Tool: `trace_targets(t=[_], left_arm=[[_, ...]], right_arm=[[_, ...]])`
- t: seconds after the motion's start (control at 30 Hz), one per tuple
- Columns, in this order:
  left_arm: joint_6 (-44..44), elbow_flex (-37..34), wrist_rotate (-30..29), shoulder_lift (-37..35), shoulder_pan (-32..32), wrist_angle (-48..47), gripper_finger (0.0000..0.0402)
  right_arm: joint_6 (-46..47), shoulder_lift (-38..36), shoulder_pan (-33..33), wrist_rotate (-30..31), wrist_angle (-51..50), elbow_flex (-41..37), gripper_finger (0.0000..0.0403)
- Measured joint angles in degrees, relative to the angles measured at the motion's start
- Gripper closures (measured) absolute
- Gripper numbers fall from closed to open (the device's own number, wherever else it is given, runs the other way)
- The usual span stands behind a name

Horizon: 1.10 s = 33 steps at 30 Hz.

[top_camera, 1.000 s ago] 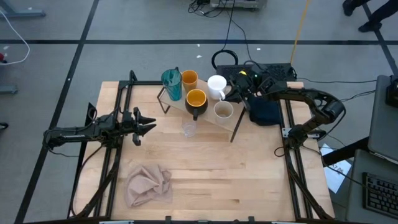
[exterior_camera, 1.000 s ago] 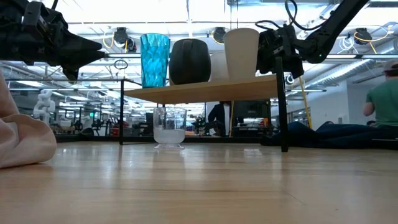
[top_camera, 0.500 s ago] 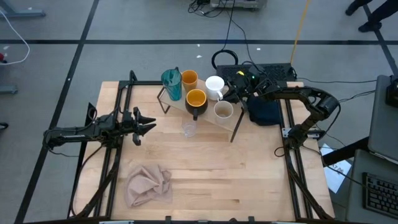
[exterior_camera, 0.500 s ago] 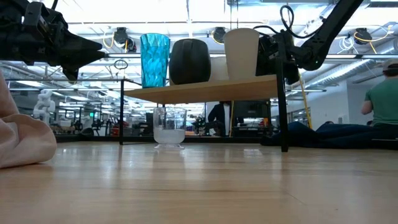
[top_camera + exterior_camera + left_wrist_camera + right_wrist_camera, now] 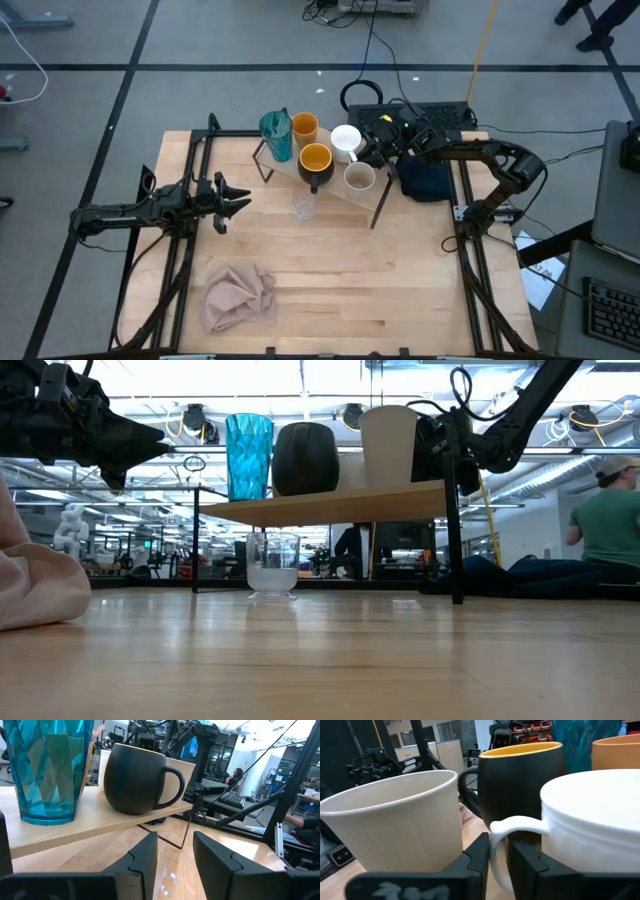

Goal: Stack small to large cups/mugs on shelf
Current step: Put the white mug on the shelf, then put the transparent cup on the shelf

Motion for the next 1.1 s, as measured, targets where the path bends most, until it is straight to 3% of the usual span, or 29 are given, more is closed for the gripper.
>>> trace_targets(t=[0.47, 1.1], left_arm=[[-0.02, 0.00, 0.03, 0.00, 0.01, -0.34, 0.0277], [-0.02, 0.00, 0.03, 0.00, 0.01, -0.82, 0.0277]], right_arm=[[0.08, -0.87, -2.33, 0.15, -0.15, -0.02, 0.0258], [-1.54, -2.89, -4.20, -0.21, -6.11, -0.02, 0.0250]])
